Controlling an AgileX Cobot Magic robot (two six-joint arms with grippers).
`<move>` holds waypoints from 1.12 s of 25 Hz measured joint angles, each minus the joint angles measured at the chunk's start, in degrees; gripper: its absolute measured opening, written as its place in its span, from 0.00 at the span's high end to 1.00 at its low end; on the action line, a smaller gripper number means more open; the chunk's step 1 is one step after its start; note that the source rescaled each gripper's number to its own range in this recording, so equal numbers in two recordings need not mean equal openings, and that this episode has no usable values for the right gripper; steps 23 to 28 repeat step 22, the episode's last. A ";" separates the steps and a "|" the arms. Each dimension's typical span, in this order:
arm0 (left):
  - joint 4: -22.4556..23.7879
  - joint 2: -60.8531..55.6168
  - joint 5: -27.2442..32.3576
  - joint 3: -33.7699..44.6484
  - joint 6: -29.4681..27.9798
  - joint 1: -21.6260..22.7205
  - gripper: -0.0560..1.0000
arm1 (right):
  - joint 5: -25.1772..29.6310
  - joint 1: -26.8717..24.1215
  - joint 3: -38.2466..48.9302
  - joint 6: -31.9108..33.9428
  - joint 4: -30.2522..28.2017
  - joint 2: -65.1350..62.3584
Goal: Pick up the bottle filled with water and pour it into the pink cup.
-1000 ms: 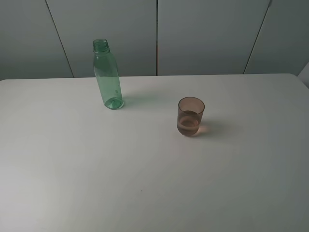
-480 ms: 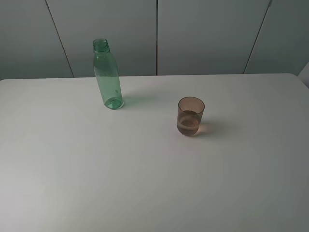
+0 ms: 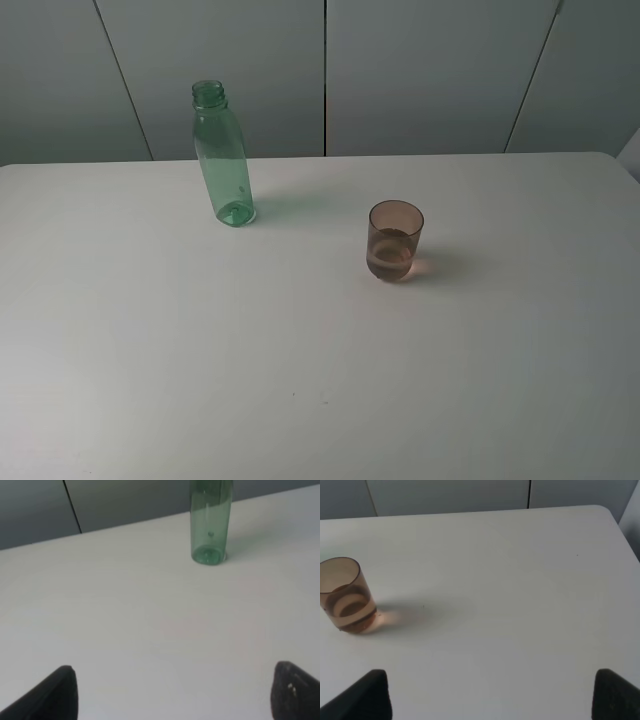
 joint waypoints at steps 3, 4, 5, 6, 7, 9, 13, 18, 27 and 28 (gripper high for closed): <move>-0.34 -0.26 1.30 0.83 -0.36 0.00 0.06 | 0.00 0.00 0.00 0.00 0.00 0.00; -0.34 -0.26 1.43 0.83 -0.59 0.00 0.06 | 0.00 0.00 0.00 0.00 0.00 0.00; -0.34 -0.26 1.43 0.87 -0.86 0.00 0.06 | 0.00 0.00 0.00 0.00 0.00 0.00; 0.09 -0.26 1.43 0.96 -1.54 0.00 0.06 | 0.00 0.00 0.00 0.00 0.00 0.00; 0.64 -0.26 1.43 0.96 -2.42 0.00 0.06 | 0.00 0.00 0.00 0.00 0.00 0.00; 1.61 -0.26 1.43 0.96 -3.34 0.00 0.06 | 0.00 0.00 0.00 0.00 0.00 0.00; 1.90 -0.26 1.43 0.96 -4.25 0.00 0.06 | 0.00 0.00 0.00 0.00 0.00 0.00; 2.04 -0.26 1.43 0.96 -4.37 0.00 0.06 | 0.00 0.00 0.00 0.00 0.00 0.00; 2.04 -0.26 1.43 0.96 -4.37 0.00 0.06 | 0.00 0.00 0.00 0.00 0.00 0.00; 2.04 -0.26 1.43 0.96 -4.37 0.00 0.06 | 0.00 0.00 0.00 0.00 0.00 0.00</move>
